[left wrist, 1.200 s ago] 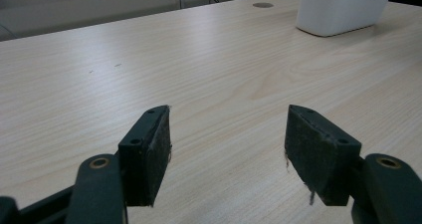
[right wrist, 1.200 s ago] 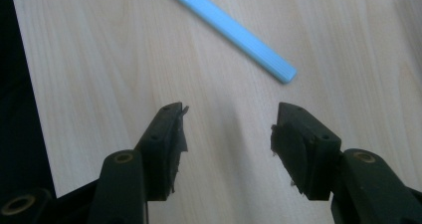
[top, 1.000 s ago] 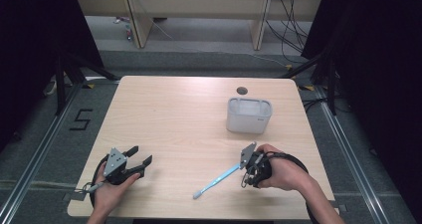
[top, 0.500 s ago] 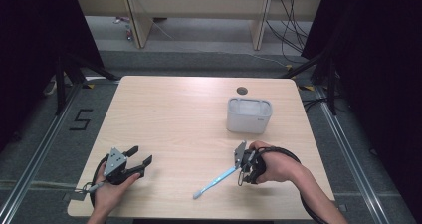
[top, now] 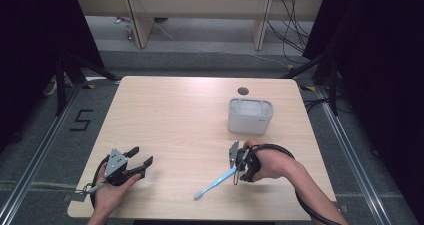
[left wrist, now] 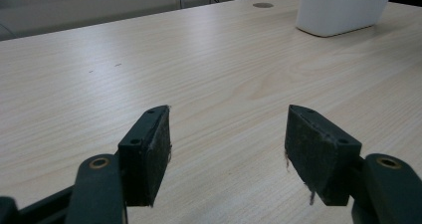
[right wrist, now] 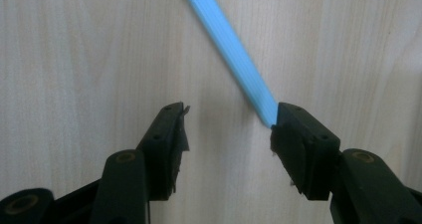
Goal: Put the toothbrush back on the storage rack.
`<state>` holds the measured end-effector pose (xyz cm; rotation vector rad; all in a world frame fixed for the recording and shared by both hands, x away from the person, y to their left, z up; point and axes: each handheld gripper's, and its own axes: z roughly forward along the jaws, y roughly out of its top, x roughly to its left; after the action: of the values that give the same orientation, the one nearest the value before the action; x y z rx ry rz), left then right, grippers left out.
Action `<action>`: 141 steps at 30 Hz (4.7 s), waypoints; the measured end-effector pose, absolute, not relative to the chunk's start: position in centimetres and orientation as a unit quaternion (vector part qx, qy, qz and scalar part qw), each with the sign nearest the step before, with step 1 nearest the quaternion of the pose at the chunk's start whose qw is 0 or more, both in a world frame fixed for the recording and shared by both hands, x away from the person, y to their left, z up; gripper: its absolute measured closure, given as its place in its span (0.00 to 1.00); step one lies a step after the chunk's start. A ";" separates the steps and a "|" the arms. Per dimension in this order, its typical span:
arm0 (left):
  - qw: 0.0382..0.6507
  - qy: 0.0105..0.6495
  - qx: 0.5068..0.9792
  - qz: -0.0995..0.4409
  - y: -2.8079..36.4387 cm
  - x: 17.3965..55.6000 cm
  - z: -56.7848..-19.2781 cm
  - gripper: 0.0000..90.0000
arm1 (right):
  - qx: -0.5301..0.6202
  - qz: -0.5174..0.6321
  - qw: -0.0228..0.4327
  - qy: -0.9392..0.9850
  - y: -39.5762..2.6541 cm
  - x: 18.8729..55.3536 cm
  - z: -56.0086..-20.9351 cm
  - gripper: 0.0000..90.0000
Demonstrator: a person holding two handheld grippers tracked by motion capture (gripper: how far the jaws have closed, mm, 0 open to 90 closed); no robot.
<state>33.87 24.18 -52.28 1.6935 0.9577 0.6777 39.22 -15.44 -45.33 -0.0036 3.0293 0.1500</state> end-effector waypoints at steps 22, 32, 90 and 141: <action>0.515 0.398 0.705 0.281 24.1 33.8 -52.3 0.38 | -0.068 0.036 0.039 0.996 -11.2 39.8 -46.2 0.54; 0.519 0.394 0.705 0.280 24.1 33.9 -52.3 0.38 | -0.083 0.041 0.019 0.995 -10.0 39.7 -47.0 0.60; 0.518 0.397 0.705 0.278 24.2 33.9 -52.3 0.37 | -0.080 0.028 -0.009 0.996 -8.6 39.5 -47.6 0.88; 0.522 0.400 0.700 0.278 24.2 33.9 -52.3 0.37 | 0.166 0.257 0.063 0.950 -15.2 40.4 -43.4 0.88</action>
<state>33.92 24.22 -52.34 1.6760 0.9591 0.6654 40.40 -15.23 -43.38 0.5001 2.8706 0.7771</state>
